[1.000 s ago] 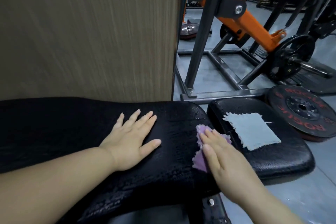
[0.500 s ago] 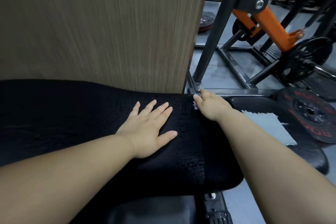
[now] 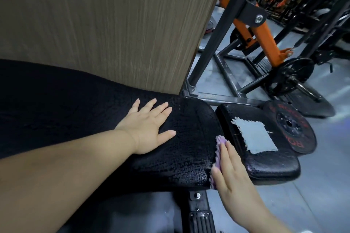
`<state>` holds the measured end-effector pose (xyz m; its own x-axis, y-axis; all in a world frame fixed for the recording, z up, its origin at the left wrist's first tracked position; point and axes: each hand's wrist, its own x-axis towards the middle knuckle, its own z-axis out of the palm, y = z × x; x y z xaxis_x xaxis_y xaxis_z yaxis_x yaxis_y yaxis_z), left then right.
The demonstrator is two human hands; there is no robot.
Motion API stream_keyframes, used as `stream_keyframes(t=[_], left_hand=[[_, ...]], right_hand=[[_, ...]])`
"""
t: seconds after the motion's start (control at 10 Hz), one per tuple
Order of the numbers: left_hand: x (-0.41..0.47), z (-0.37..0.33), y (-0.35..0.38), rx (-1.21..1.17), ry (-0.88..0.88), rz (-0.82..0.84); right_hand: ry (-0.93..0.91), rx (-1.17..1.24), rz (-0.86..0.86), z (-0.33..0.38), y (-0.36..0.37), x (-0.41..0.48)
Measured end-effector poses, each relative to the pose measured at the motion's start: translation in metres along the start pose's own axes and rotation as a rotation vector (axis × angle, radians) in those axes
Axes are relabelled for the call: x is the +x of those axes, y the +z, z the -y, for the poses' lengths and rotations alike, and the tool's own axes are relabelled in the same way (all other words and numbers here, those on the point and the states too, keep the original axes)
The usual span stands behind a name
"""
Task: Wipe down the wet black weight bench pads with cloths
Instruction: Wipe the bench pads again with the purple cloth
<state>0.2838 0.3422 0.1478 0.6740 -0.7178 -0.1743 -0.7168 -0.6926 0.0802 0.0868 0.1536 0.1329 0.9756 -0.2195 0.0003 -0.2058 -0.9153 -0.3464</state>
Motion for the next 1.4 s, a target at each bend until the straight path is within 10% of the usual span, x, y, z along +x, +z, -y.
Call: stream_keyframes(t=[0.7, 1.1, 1.4], left_hand=[[0.001, 0.002, 0.001, -0.017, 0.013, -0.008], [0.001, 0.002, -0.001, -0.014, 0.013, 0.001], [-0.002, 0.002, -0.004, -0.038, 0.024, -0.009]], right_hand=[[0.19, 0.001, 0.11, -0.013, -0.012, 0.224], [0.119, -0.041, -0.092, -0.002, -0.004, 0.077], [0.085, -0.071, 0.106, 0.004, -0.002, -0.013]])
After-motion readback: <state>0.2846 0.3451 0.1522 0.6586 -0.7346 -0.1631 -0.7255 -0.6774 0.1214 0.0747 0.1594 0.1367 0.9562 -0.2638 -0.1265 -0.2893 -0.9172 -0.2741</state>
